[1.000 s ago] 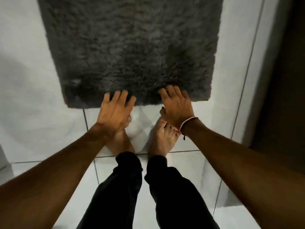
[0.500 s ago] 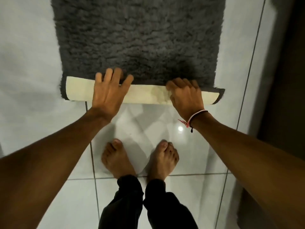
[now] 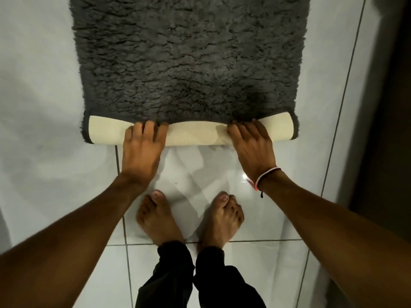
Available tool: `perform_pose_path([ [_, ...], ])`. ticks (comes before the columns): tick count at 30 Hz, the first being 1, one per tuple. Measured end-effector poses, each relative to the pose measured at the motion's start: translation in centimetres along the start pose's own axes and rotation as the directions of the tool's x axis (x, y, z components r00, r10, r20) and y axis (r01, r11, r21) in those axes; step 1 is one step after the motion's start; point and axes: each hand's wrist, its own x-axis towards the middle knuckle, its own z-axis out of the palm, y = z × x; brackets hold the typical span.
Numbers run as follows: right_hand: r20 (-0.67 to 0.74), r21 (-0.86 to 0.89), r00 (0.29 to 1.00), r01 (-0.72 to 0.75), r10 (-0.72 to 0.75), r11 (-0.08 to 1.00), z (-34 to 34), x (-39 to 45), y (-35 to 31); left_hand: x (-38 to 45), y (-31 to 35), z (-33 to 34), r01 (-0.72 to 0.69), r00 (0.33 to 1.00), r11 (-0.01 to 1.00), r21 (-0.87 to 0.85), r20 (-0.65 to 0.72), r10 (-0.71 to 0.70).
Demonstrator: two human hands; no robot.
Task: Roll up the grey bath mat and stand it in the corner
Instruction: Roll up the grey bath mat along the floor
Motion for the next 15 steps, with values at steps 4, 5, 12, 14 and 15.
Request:
perform_pose_path([
  [4,0.251,0.138,0.968,-0.049,0.013,0.989,-1.0,-3.9,-1.6,-4.1,0.5,-0.7,-0.022,0.944,0.995,-0.100,0.325,0.053],
  [5,0.338,0.148,0.941,-0.083,0.029,0.985,-1.8,-4.2,-1.9,-4.3,0.1,-1.1,-0.042,0.924,0.993,-0.115,0.372,0.082],
  [12,0.041,0.028,0.990,-0.135,0.133,0.991,-5.1,0.8,-1.4,-1.1,-2.7,-4.7,0.052,0.999,0.997,-0.057,-0.008,-0.052],
  [14,0.179,-0.020,0.981,-0.075,0.078,0.997,-5.1,2.2,-1.1,-0.4,-3.0,-4.7,0.012,1.000,0.999,-0.036,0.007,-0.011],
  [15,0.254,-0.080,0.965,-0.043,0.062,0.996,-5.0,2.8,-0.9,0.0,-3.2,-4.6,-0.008,0.999,1.000,0.000,0.049,0.008],
])
